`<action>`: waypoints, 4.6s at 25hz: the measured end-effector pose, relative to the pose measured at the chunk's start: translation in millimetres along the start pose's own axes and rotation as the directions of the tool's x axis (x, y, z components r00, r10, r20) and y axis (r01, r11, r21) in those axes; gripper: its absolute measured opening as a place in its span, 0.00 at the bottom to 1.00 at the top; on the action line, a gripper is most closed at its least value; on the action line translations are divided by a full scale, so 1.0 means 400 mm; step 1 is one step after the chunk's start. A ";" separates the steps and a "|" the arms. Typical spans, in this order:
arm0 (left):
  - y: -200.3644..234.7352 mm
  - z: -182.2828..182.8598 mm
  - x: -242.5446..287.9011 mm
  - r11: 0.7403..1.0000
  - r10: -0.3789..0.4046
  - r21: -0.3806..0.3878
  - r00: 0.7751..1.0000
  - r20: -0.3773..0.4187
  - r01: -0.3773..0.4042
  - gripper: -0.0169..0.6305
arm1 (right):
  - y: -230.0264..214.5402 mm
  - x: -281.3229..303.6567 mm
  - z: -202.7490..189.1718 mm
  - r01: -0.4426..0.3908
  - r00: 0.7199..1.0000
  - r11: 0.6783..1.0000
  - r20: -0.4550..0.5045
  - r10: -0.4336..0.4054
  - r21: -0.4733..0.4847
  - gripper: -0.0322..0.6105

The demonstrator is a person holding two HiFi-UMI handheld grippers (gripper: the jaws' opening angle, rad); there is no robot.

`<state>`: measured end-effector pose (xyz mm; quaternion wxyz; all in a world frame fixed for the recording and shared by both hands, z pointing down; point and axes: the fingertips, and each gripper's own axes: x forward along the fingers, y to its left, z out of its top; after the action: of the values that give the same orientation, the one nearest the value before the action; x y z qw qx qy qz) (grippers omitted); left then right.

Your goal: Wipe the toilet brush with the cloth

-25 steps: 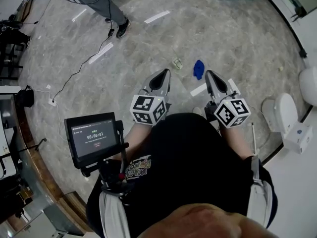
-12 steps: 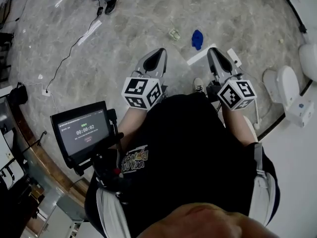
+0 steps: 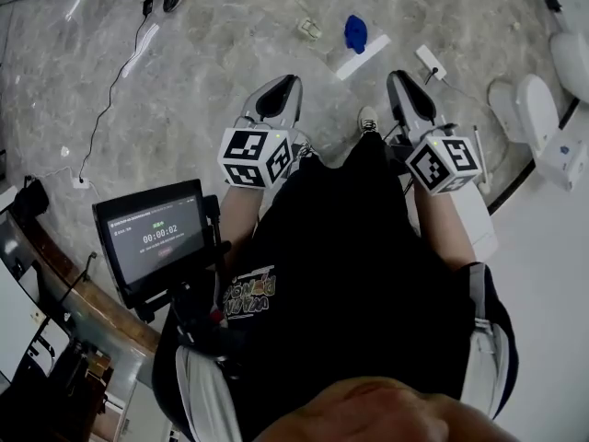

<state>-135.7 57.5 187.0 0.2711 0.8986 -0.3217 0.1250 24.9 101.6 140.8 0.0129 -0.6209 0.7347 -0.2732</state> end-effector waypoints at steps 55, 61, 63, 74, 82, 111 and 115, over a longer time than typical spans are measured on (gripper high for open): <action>0.268 -0.309 0.654 0.960 0.278 0.014 0.946 -0.169 -0.280 0.42 | -0.751 0.462 -0.405 0.088 0.907 0.993 -0.407 -0.113 -0.079 0.26; 0.369 -0.566 0.781 0.978 0.186 -0.057 0.962 -0.199 -0.201 0.47 | -0.871 0.596 -0.678 0.110 0.878 0.987 -0.454 -0.153 -0.119 0.30; 0.403 -0.665 0.820 0.978 0.185 -0.063 0.963 -0.194 -0.200 0.50 | -0.932 0.657 -0.811 0.090 0.867 0.984 -0.474 -0.154 -0.154 0.31; 0.547 -0.810 0.946 0.969 0.221 -0.094 0.971 -0.090 -0.229 0.50 | -1.323 0.948 -1.236 0.191 0.758 0.958 -0.588 -0.281 -0.211 0.36; 0.658 -0.765 1.002 0.978 0.206 0.029 0.977 0.049 -0.208 0.50 | -1.564 1.080 -1.425 0.393 0.755 0.915 -0.534 -0.381 -0.097 0.45; 0.812 -0.750 1.108 0.970 0.240 0.014 0.968 0.071 -0.241 0.44 | -1.226 1.413 -1.471 -0.138 0.854 0.917 -0.514 -0.081 -0.375 0.19; 0.827 -0.753 1.109 0.969 0.246 -0.003 0.968 0.055 -0.246 0.43 | -1.221 1.415 -1.462 -0.171 0.854 0.934 -0.520 -0.018 -0.313 0.19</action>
<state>-26.5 -211.7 745.9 0.2428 0.8553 -0.4379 0.1335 127.9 -232.4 1023.3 -0.2830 -0.4871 0.7721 -0.2941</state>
